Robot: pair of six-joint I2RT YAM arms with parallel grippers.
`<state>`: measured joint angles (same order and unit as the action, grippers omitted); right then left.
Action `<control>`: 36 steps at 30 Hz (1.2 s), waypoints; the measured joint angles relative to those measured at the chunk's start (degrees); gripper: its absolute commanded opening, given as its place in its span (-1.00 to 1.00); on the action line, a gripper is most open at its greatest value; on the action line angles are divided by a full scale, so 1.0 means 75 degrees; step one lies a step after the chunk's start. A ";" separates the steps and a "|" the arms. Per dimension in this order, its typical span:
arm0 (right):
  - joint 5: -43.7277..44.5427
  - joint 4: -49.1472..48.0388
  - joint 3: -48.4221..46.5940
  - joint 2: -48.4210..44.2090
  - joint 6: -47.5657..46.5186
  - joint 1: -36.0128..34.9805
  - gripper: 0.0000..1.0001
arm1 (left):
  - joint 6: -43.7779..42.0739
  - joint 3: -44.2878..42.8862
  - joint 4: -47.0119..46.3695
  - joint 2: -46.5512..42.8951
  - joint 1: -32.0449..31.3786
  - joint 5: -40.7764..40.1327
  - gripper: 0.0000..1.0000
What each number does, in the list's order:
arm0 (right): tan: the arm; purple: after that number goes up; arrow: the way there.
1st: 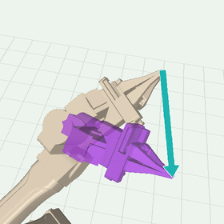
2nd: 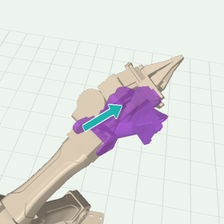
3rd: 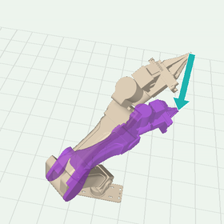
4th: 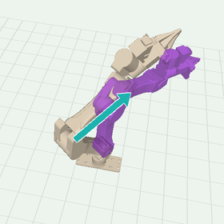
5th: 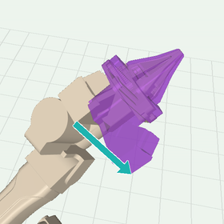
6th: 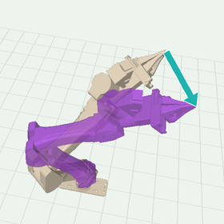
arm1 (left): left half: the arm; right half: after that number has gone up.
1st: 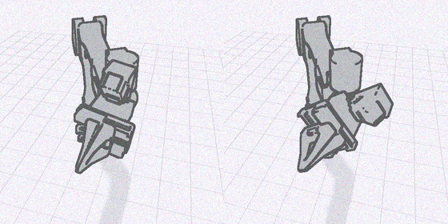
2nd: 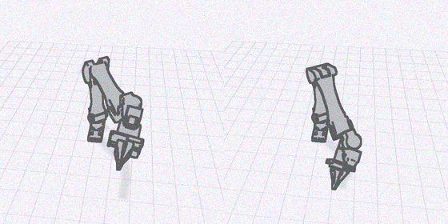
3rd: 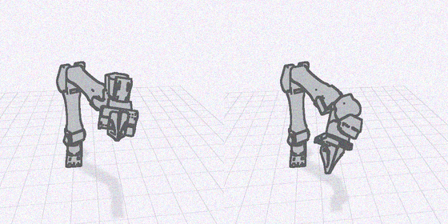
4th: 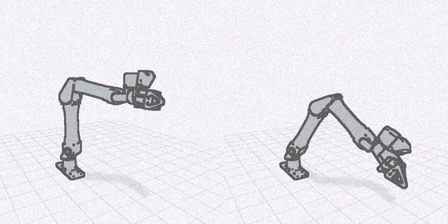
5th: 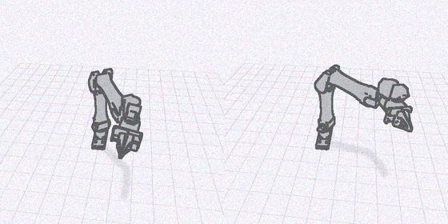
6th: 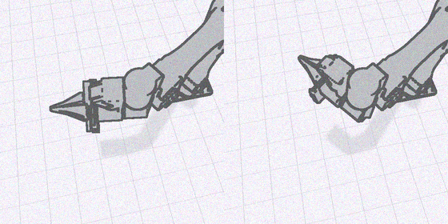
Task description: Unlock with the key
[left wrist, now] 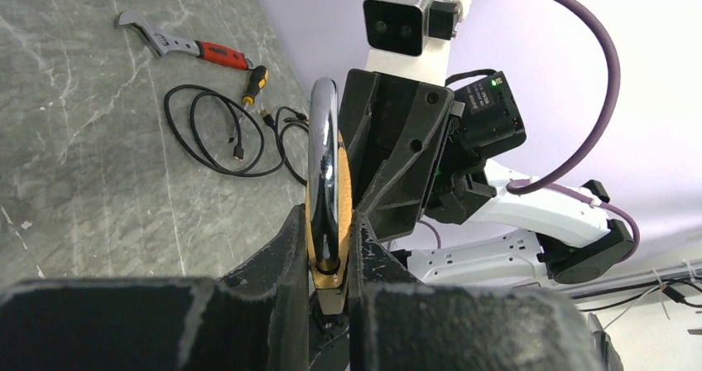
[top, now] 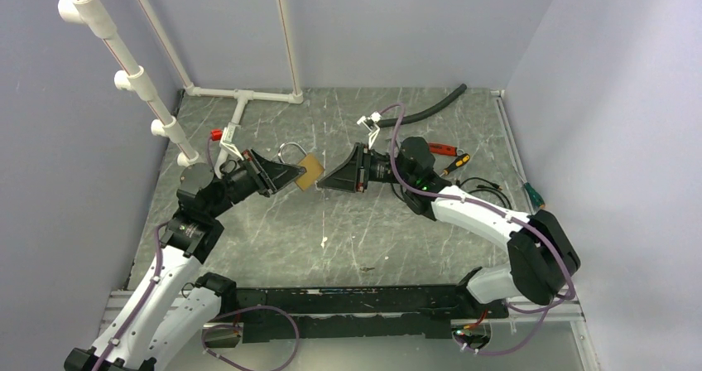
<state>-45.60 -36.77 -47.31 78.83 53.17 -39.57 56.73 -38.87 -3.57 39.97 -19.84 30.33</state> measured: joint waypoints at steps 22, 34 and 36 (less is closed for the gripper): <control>-0.0221 -0.1014 0.0076 0.0388 0.0729 -0.0026 -0.86 | -0.0006 0.0023 0.0000 -0.0035 0.0000 -0.0289 -1.00; -0.0289 -0.1469 0.0082 0.0694 0.1169 -0.0050 -1.00 | 0.0020 0.0224 -0.0157 -0.0166 0.0023 -0.0347 -1.00; -0.0309 -0.1696 0.0082 0.0822 0.1343 -0.0041 -1.00 | 0.0023 0.0268 -0.0239 -0.0169 0.0044 -0.0344 -1.00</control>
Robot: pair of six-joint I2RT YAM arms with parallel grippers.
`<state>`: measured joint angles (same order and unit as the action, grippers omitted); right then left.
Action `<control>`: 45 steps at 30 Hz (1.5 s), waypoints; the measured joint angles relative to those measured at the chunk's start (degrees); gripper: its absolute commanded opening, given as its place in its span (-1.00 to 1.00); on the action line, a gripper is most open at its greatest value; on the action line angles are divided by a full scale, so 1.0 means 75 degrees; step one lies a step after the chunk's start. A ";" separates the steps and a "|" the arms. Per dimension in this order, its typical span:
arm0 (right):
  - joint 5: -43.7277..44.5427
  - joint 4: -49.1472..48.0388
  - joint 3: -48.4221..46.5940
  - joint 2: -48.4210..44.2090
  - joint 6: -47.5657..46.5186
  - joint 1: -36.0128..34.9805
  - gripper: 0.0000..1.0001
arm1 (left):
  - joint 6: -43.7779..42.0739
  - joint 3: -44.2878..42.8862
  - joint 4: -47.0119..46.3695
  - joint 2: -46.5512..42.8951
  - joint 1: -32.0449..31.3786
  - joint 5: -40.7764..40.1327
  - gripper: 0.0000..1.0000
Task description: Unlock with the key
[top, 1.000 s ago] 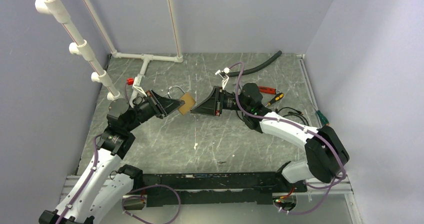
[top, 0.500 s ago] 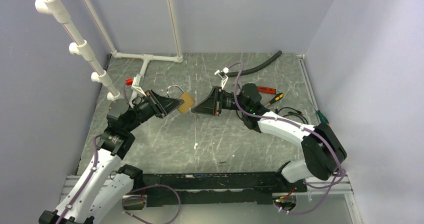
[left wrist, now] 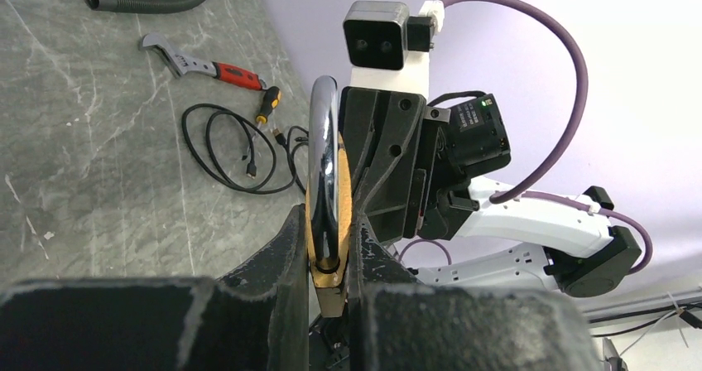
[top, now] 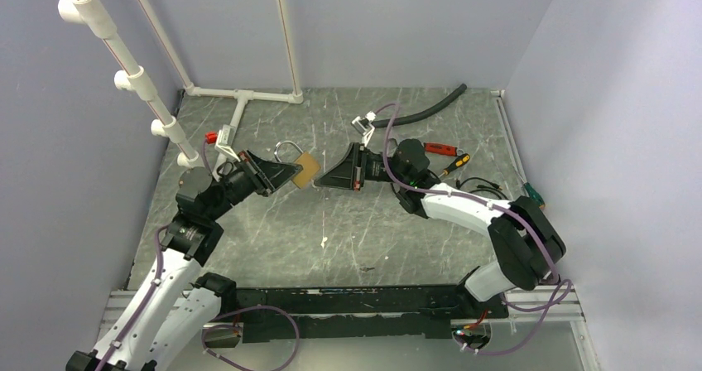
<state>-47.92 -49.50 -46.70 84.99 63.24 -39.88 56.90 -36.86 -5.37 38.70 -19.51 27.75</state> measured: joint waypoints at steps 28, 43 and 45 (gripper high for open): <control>0.0122 0.0009 -0.0443 0.0388 0.0612 0.0093 -1.00 | -0.0093 0.0259 -0.0565 -0.0026 0.0140 -0.0076 -1.00; -0.0251 -0.1550 -0.0525 0.1169 0.1929 0.0286 -1.00 | -0.0542 0.0256 -0.0810 0.0102 0.0192 0.0038 -1.00; -0.0361 -0.2011 -0.0525 0.1367 0.2288 0.0309 -1.00 | -0.0635 0.0256 -0.0813 0.0082 0.0192 0.0076 -1.00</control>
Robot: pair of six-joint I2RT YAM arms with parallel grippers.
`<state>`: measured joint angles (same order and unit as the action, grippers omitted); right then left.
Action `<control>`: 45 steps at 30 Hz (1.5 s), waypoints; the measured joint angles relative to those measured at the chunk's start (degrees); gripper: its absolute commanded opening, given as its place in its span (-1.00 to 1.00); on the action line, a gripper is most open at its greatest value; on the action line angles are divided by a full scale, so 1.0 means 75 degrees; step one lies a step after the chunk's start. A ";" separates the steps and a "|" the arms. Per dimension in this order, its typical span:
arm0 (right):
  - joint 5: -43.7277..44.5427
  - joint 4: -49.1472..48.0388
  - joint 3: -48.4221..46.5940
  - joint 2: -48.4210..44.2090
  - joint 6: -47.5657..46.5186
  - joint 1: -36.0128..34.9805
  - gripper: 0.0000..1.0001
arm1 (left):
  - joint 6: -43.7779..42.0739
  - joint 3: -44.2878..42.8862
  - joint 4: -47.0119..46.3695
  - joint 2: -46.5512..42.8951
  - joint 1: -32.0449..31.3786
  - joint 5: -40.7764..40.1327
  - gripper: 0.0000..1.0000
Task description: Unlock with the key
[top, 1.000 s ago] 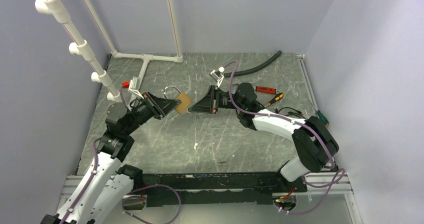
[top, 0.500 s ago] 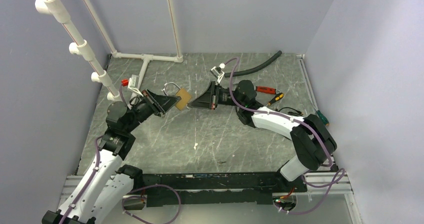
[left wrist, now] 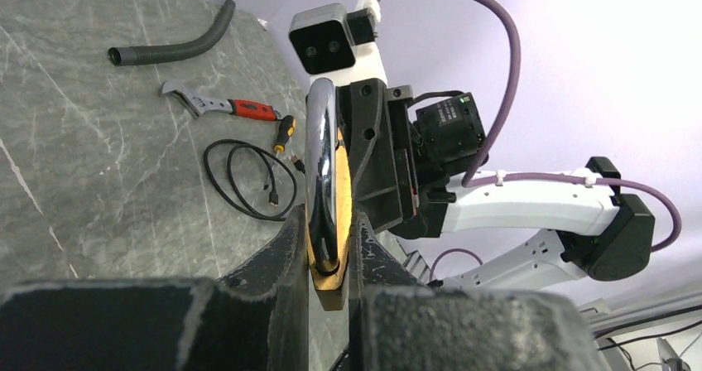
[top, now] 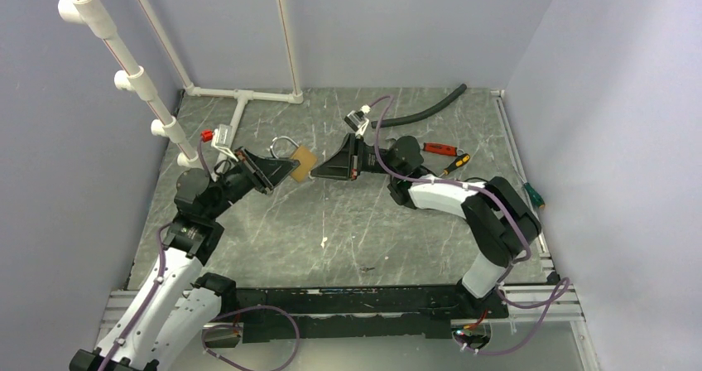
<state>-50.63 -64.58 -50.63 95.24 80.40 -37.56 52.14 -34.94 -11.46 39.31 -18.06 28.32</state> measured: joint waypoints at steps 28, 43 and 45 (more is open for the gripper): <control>-0.0504 -0.2629 -0.0408 0.0516 0.3179 -0.0015 -1.00 | -0.0621 -0.0423 -0.0889 -0.0178 0.0000 0.1189 -1.00; -0.0606 -0.2643 -0.0513 -0.0119 0.3660 -0.0140 -1.00 | -0.0650 -0.0545 -0.2591 0.0207 -0.0012 0.2203 -1.00; -0.0618 -0.2509 -0.0513 -0.0230 0.3512 -0.0146 -1.00 | -0.0627 -0.0545 -0.2620 0.0184 -0.0023 0.2218 -1.00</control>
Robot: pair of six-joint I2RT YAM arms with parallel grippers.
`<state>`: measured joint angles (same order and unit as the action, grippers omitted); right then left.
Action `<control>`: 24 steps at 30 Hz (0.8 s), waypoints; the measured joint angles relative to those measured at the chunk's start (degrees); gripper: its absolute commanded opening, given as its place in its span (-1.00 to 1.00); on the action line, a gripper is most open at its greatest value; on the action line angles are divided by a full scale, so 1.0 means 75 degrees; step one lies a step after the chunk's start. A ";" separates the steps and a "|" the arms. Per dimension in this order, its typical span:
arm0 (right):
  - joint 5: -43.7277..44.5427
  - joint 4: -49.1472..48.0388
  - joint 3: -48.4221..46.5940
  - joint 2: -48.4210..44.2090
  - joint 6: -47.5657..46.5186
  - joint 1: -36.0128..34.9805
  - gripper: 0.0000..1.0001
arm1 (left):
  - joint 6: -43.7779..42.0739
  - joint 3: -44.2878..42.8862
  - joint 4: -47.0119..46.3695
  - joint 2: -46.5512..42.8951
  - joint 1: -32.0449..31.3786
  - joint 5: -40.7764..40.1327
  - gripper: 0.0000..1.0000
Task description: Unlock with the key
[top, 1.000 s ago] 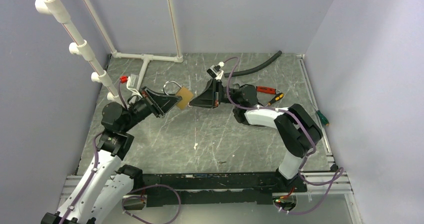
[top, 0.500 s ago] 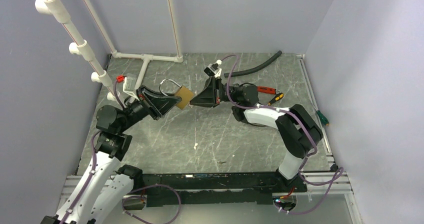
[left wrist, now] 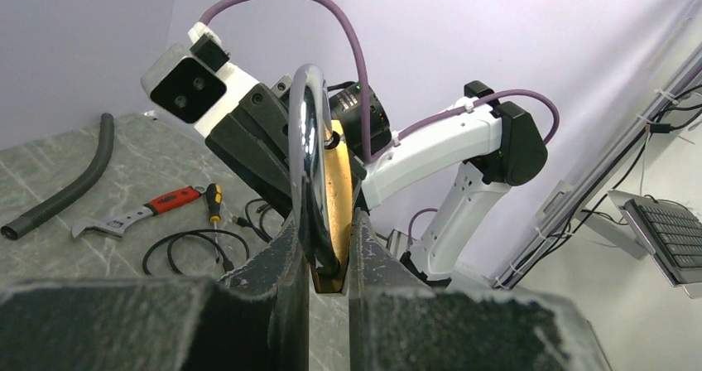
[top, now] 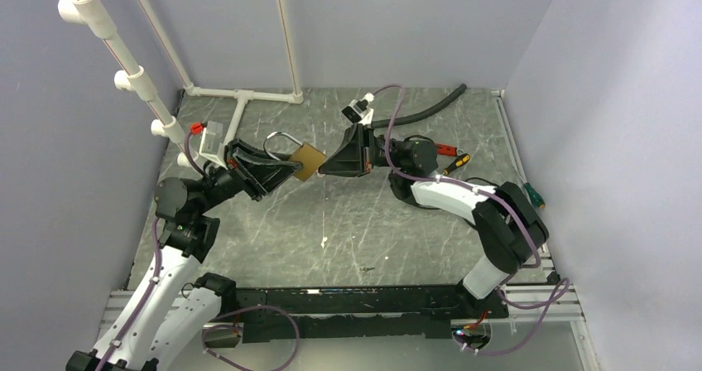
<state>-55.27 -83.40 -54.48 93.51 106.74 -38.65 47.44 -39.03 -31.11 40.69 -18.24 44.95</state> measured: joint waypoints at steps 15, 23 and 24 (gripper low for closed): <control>0.0842 0.5802 0.0233 -0.3022 -0.5336 -0.0032 0.50 | -0.0385 -0.0149 0.2212 -0.0568 -0.0163 -0.0172 -1.00; 0.1469 0.6755 0.0236 -0.3354 -0.6883 -0.0064 0.56 | -0.0213 0.0006 0.2868 -0.0597 -0.0166 -0.0315 -1.00; 0.1513 0.6770 0.0239 -0.3308 -0.6953 -0.0073 0.56 | -0.0154 0.0038 0.2856 -0.0600 -0.0166 -0.0329 -1.00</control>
<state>-43.92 -32.62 -52.69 68.71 54.59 -39.20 46.28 -38.74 -9.69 36.18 -19.49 42.48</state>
